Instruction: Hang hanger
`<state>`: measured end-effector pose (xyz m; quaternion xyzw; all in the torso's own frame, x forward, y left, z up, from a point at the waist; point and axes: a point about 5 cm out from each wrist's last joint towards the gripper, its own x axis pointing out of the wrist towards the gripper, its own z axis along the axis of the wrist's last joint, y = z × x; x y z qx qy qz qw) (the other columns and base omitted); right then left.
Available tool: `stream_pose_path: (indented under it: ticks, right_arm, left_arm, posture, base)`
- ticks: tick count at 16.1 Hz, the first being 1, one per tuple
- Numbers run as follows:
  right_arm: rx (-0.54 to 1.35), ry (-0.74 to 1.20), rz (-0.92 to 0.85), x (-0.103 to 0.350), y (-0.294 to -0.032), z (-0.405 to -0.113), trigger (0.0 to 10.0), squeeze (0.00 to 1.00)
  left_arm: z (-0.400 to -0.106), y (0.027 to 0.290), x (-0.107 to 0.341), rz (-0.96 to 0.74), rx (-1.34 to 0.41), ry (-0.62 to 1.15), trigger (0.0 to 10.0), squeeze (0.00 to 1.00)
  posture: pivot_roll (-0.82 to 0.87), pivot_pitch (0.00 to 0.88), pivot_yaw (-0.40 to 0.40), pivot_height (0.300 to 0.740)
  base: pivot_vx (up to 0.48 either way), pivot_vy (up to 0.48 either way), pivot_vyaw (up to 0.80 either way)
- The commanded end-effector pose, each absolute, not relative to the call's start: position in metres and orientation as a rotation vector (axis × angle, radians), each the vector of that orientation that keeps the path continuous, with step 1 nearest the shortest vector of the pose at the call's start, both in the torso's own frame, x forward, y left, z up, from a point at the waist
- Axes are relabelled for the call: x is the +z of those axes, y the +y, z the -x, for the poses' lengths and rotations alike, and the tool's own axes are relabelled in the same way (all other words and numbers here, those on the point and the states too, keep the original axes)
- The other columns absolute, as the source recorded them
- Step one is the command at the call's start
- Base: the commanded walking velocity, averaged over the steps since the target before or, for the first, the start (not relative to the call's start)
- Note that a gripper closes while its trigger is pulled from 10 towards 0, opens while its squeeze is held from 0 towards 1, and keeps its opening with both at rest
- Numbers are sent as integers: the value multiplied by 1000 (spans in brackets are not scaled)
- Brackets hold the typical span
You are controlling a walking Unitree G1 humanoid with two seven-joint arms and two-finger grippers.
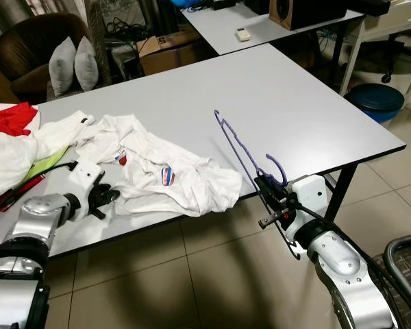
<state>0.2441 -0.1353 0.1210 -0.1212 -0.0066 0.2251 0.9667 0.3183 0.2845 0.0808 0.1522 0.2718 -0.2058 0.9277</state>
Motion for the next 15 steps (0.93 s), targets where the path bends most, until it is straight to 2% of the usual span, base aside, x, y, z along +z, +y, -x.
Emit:
stream_pose_path:
  ticks: [1,10,15]
  right_arm:
    - [479,-37,251,124,-129,-245,10000,0]
    - [501,-37,246,127,-131,-242,10000,0]
    - [578,-77,199,144,-131,-235,10000,0]
  left_arm:
    - [-319,289,84,-333,-399,565,0,0]
    - [-325,280,88,-299,-404,464,0,0]
    - [-333,272,99,-274,-415,395,0,0]
  posture:
    - [-148,0,209,740]
    - [-152,0,194,740]
    - [-151,0,188,740]
  base:
    - [0,0,0]
    - [0,0,0]
    - [0,0,0]
